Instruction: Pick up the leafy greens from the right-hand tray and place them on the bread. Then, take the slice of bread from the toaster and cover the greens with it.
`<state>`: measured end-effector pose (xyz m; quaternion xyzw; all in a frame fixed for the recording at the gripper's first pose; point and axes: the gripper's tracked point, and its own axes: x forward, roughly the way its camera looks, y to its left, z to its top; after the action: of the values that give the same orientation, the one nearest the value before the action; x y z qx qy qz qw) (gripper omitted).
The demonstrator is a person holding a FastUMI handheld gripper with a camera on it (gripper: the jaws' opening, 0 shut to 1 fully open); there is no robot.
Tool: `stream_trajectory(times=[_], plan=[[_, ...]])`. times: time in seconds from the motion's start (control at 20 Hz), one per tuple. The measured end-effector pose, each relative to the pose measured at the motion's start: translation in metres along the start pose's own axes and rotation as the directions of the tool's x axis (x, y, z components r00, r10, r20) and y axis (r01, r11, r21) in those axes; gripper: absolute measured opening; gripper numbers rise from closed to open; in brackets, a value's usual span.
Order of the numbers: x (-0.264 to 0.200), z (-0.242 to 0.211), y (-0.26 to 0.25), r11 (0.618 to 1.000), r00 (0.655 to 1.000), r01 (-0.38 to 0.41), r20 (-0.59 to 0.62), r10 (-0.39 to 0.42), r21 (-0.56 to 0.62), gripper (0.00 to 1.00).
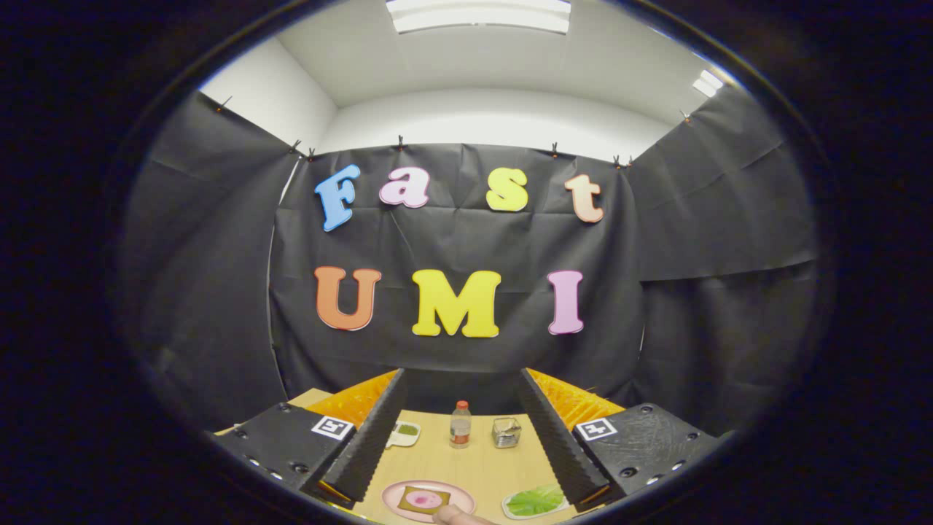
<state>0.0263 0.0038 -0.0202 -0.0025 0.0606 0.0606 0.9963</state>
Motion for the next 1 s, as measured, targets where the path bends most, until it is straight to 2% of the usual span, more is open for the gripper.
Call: stream_trajectory(times=[0.25, 0.55, 1.0], plan=[[0.019, -0.006, 0.017, 0.999, 0.998, -0.038, -0.041, 0.039, 0.026, 0.95], [0.021, -0.013, 0.040, 0.997, 0.995, -0.076, -0.067, 0.078, 0.022, 0.95], [0.017, -0.021, 0.038, 0.999, 0.996, -0.037, -0.082, 0.036, -0.004, 0.95]])
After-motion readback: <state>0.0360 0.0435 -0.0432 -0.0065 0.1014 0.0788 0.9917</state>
